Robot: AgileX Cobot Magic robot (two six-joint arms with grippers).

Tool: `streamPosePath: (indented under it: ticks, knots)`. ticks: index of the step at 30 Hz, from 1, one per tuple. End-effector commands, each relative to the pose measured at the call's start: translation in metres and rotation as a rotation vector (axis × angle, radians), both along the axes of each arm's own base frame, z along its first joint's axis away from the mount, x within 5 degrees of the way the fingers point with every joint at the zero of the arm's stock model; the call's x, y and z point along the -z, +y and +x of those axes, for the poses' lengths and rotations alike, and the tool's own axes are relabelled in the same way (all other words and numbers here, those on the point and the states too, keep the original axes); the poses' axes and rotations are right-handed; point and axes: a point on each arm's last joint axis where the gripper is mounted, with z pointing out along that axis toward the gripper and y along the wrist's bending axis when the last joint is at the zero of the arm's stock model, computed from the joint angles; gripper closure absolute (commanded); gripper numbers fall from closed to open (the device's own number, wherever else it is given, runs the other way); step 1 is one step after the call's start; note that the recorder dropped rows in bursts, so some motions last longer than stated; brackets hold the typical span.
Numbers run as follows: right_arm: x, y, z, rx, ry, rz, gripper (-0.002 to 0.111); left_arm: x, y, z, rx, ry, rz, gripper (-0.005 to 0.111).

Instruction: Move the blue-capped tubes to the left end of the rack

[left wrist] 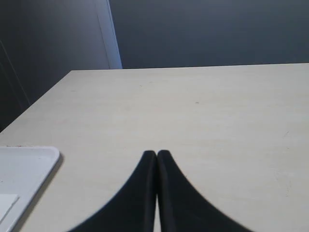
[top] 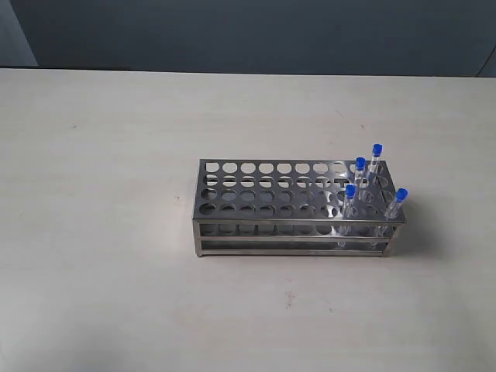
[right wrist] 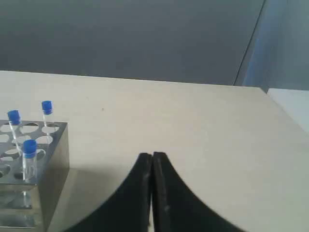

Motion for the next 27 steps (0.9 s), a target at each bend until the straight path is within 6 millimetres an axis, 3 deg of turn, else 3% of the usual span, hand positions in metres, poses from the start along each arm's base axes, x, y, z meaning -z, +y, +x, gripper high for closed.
streamPosePath:
  ticks: [1,21,23,27]
  knots:
    - [-0.007,-0.001,0.001,-0.001,-0.082,-0.071,0.107,0.000,0.000,0.000,-0.002,-0.007,-0.005,0.106]
    - [-0.064,-0.002,-0.012,0.008,-0.739,0.084,0.107,0.000,0.000,0.000,-0.002,-0.007,-0.005,0.106]
    - [-0.066,-0.002,-0.013,-0.013,-0.771,0.197,0.107,0.000,0.000,0.000,-0.002,-0.007,-0.005,0.106]
    - [-0.066,-0.003,-0.013,-0.127,-0.775,0.842,0.107,0.000,0.000,0.000,-0.002,-0.007,-0.005,0.106]
